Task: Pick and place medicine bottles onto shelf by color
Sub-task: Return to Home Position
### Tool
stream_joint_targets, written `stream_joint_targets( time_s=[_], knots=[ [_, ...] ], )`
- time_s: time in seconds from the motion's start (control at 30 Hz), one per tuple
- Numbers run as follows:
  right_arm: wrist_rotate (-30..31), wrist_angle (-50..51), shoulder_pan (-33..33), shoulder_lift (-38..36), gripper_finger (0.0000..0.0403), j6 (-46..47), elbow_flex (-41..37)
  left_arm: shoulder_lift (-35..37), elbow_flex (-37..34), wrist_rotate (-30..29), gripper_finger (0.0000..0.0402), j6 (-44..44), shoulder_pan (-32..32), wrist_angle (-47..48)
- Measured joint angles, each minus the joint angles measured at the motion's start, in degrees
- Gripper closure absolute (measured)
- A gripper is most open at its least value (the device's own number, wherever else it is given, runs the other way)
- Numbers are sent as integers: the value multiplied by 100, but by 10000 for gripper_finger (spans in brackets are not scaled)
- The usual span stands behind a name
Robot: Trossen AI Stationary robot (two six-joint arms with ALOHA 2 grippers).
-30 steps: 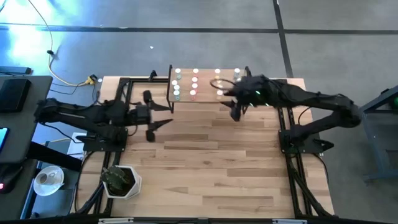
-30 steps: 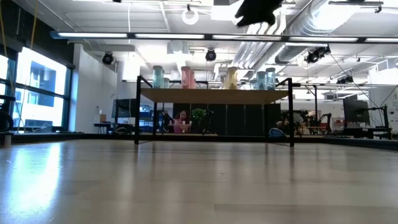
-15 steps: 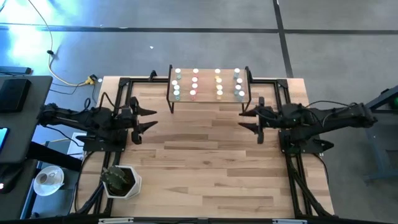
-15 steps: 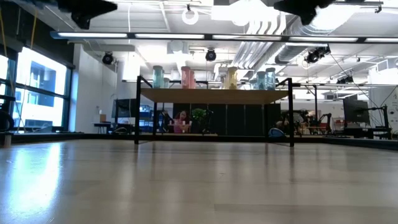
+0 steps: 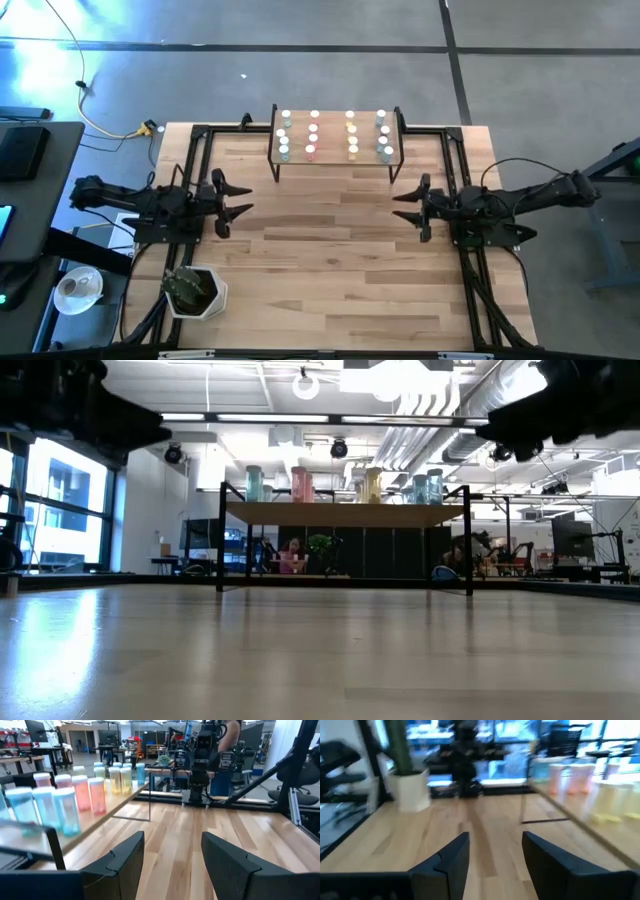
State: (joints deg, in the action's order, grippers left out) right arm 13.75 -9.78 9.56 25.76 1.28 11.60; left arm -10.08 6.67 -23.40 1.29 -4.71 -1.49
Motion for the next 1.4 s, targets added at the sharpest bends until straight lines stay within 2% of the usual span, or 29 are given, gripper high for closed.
stream_joint_targets(
  time_s=[0.07, 0.23, 0.47, 0.67, 0.87, 1.4],
  knots=[
    [264, -157, -2, -278, 229, 51, -231, 143, -184, 0, 216, 76, 0, -35],
    [247, -274, -2, -968, 229, -26, -625, 399, -582, 1, 216, 215, 0, -334],
    [238, -187, -2, -1894, 229, -281, -1077, 440, -605, -239, 216, -21, 4, -240],
    [440, 625, -2, -2538, 229, -131, -1102, 437, -605, -371, 216, -184, 7, -250],
    [622, 634, -2, -2509, 229, -271, -1100, 436, -605, -431, 216, -797, 7, -249],
    [643, 640, -2, -2501, 229, -129, -1098, 436, -600, -428, 216, -749, 7, -247]
  ],
)
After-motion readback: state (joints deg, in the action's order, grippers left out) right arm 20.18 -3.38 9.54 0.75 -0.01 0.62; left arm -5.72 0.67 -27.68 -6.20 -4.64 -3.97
